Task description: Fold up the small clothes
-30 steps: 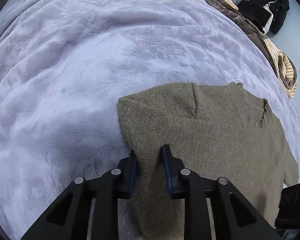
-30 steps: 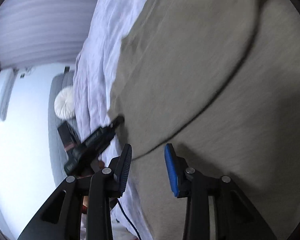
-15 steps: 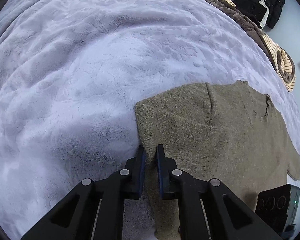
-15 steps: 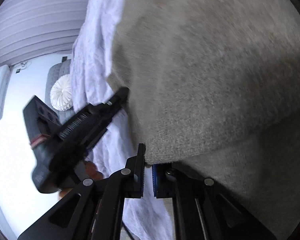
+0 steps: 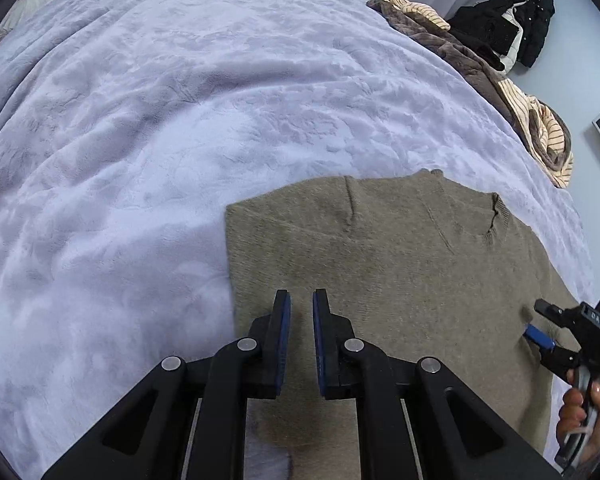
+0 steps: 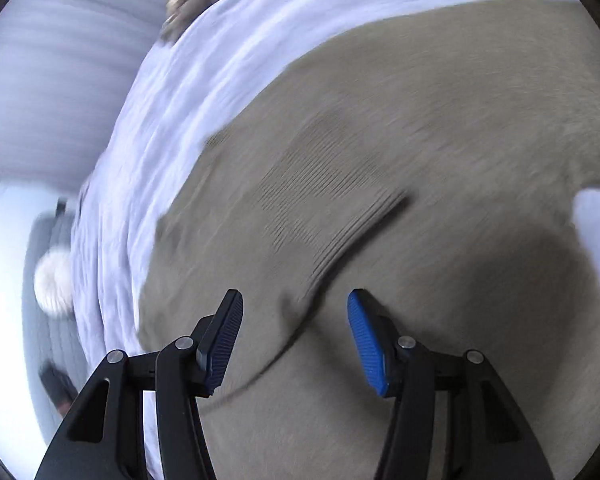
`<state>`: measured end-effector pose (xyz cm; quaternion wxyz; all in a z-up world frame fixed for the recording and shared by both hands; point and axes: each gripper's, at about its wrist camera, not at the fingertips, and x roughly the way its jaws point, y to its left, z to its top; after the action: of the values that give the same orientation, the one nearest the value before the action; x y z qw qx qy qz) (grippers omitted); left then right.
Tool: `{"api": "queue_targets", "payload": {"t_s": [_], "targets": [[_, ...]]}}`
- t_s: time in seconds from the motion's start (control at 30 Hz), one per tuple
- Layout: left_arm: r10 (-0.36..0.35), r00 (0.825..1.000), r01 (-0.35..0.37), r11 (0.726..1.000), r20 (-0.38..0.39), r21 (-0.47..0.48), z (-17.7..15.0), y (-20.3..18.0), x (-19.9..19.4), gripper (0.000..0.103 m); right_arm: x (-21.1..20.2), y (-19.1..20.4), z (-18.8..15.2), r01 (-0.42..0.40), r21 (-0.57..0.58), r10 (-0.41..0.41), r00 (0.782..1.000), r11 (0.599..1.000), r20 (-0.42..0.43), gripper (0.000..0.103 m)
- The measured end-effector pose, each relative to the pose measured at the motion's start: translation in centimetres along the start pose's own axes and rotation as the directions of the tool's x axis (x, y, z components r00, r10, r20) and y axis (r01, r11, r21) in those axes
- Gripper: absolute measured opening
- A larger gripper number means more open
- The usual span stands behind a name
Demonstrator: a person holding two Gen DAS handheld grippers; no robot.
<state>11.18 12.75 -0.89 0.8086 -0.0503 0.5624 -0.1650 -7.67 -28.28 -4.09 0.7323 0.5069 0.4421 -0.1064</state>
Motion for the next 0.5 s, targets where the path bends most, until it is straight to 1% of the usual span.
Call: {"api": "queue_targets", "payload": {"t_s": [0.03, 0.07, 0.13, 0.17, 0.2, 0.23, 0.27, 0.3, 0.33, 0.37, 0.4, 0.5], "targets": [[0.008, 1.0, -0.008, 1.0, -0.015, 0.006, -0.3, -0.7, 0.6, 0.012, 0.3, -0.4, 0.6, -0.003, 0.028, 0.003, 1.0, 1.0, -0.007, 0.038], [0.03, 0.999, -0.029, 1.0, -0.031, 0.011, -0.8, -1.1, 1.3, 0.012, 0.4, -0.2, 1.0, 0.011, 0.008, -0.011, 1.0, 1.0, -0.011, 0.005], [0.077, 0.995, -0.076, 0.997, -0.06, 0.019, -1.6, -1.5, 2.8, 0.012, -0.1, 0.9, 1.1, 0.036, -0.077, -0.035, 0.999, 0.996, 0.011, 0.007], [0.09, 0.994, -0.089, 0.996, -0.055, 0.022, -2.0, -1.5, 3.4, 0.012, -0.8, 0.9, 1.3, 0.051, -0.125, -0.048, 0.998, 0.991, 0.027, 0.007], [0.09, 0.995, -0.089, 0.996, -0.043, 0.018, -2.3, -1.4, 3.6, 0.012, -0.8, 0.8, 1.3, 0.072, -0.149, -0.068, 0.997, 0.986, 0.033, 0.007], [0.091, 0.995, -0.091, 0.996, -0.037, 0.013, -2.4, -1.4, 3.7, 0.012, -0.7, 0.4, 1.4, 0.097, -0.156, -0.093, 0.995, 0.983, 0.03, 0.007], [0.095, 0.995, -0.095, 0.995, -0.038, 0.01, -2.4, -1.4, 3.6, 0.012, 0.1, 0.5, 1.1, 0.121, -0.136, -0.12, 0.993, 0.983, 0.017, 0.008], [0.104, 0.994, -0.103, 0.995, -0.043, 0.008, -2.3, -1.6, 3.4, 0.012, 0.3, -0.4, 1.3, 0.105, -0.091, -0.105, 0.994, 0.99, -0.001, 0.008], [0.112, 0.992, -0.112, 0.994, -0.049, 0.01, -2.3, -1.7, 3.3, 0.013, 0.0, -1.0, 1.4, 0.073, -0.054, -0.074, 0.997, 0.996, -0.011, 0.008], [0.125, 0.991, -0.124, 0.992, -0.056, 0.017, -2.2, -2.0, 3.1, 0.012, -0.8, -1.7, 1.1, 0.057, -0.031, -0.057, 0.998, 0.998, -0.017, 0.01], [0.136, 0.989, -0.135, 0.991, -0.061, 0.025, -2.2, -2.3, 2.9, 0.013, -1.2, -1.8, 1.0, 0.064, -0.036, -0.064, 0.998, 0.997, -0.019, 0.011], [0.151, 0.986, -0.149, 0.988, -0.076, 0.034, -2.6, -3.3, 2.4, 0.013, -2.6, -1.7, 0.0, 0.07, -0.095, -0.074, 0.996, 0.993, -0.045, 0.012]]}}
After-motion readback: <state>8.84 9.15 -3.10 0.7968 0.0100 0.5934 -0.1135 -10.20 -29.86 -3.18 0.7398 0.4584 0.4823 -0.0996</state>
